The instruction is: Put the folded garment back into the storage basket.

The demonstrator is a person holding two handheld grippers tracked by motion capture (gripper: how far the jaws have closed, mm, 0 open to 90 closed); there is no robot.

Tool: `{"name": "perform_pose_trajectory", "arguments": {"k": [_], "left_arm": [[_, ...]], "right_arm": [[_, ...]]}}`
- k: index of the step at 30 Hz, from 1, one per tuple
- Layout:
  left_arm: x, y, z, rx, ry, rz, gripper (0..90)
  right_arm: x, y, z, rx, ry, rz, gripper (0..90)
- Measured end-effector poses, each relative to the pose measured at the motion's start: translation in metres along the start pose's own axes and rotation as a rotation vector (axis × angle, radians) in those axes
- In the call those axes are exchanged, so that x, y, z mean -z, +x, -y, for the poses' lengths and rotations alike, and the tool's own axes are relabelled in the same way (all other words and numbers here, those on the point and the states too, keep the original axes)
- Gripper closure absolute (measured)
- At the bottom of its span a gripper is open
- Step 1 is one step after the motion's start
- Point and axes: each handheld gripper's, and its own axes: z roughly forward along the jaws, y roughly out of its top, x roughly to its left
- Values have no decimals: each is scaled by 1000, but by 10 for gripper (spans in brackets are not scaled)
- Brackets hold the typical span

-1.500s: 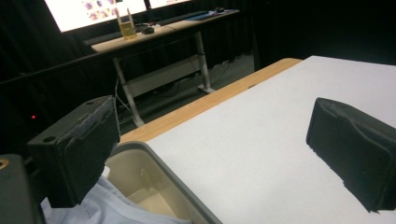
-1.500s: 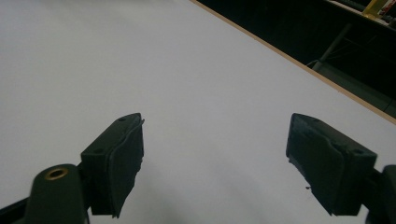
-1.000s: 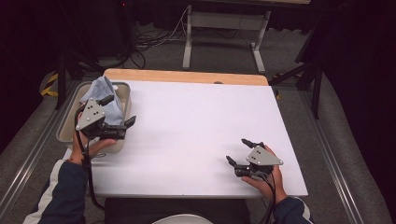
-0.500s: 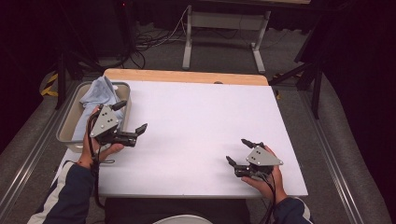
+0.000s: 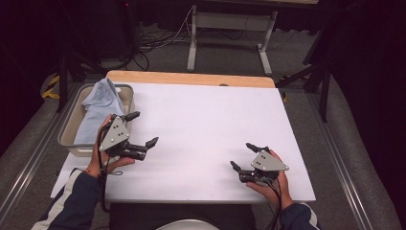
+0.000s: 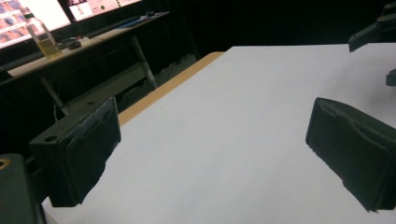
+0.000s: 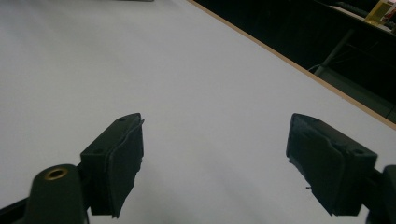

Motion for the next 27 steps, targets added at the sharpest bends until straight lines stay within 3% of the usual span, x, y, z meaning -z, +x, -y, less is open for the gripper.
{"name": "perform_pose_trajectory", "arguments": {"k": [5, 20, 27], "left_arm": [[-3, -12, 7, -30, 21, -4, 46], [-1, -27, 29, -21, 68, 3, 49], [-1, -35, 49, -23, 130, 14, 55]], "right_arm": [[-1, 3, -2, 6, -4, -6, 198], [-1, 7, -4, 14, -11, -15, 195], [-1, 9, -4, 21, -13, -17, 190]]}}
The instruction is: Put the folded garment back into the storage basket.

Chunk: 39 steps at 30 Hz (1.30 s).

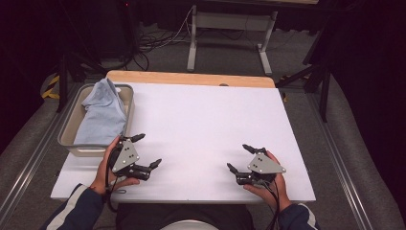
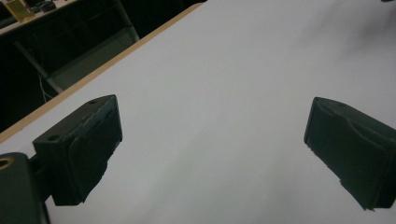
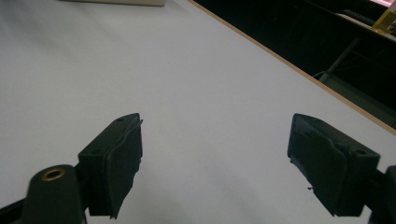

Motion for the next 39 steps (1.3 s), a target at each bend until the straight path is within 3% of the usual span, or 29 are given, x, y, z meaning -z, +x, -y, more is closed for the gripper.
{"name": "perform_pose_trajectory", "arguments": {"k": [5, 9, 12, 17, 22, 28, 39], "left_arm": [[0, -3, 12, 13, 45, 16, 52], [4, -7, 30, 35, 98, 9, 48], [6, -7, 34, 42, 117, -1, 48], [6, -4, 34, 65, 113, -5, 40], [6, -6, 31, 60, 93, 6, 40], [9, -3, 26, 50, 63, 9, 41], [15, 0, 26, 73, 39, 7, 43]], "right_arm": [[0, 1, 0, 8, 4, 1, 180], [0, 2, 1, 10, 2, 1, 152], [1, 1, 3, -2, 1, -3, 138], [4, 1, 5, -8, -2, -3, 119], [7, 0, 6, -28, -11, 0, 99], [11, 1, 7, -17, -6, 16, 104], [8, 2, 6, -18, -5, 17, 108]]}}
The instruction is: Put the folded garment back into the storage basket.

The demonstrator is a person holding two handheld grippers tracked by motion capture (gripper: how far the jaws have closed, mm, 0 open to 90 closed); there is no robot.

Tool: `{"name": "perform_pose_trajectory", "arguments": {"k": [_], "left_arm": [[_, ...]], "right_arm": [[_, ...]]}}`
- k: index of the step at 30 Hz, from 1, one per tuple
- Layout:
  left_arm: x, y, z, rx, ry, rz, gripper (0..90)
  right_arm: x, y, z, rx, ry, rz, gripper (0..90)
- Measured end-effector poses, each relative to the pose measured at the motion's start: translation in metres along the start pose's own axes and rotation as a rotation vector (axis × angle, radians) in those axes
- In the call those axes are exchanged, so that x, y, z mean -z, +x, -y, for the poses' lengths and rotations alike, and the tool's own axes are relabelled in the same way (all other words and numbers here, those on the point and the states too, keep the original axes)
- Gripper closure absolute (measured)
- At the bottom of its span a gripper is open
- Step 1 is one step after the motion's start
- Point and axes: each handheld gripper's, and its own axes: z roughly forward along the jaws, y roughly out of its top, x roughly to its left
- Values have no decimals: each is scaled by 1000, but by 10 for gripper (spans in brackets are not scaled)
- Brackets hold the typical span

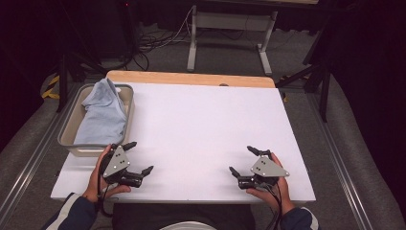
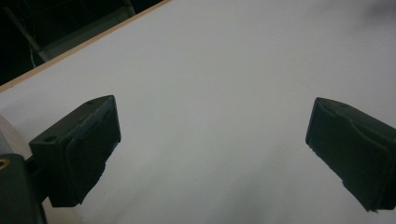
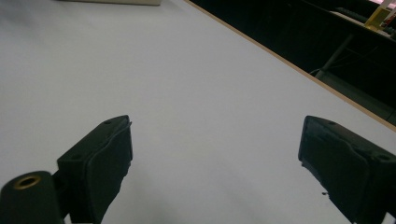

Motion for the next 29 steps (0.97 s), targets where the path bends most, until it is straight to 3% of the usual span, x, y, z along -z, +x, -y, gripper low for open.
{"name": "perform_pose_trajectory", "arguments": {"k": [29], "left_arm": [[0, 0, -1, 9, -1, 3, 49]], "right_arm": [[-4, -1, 1, 6, 17, -10, 119]]}}
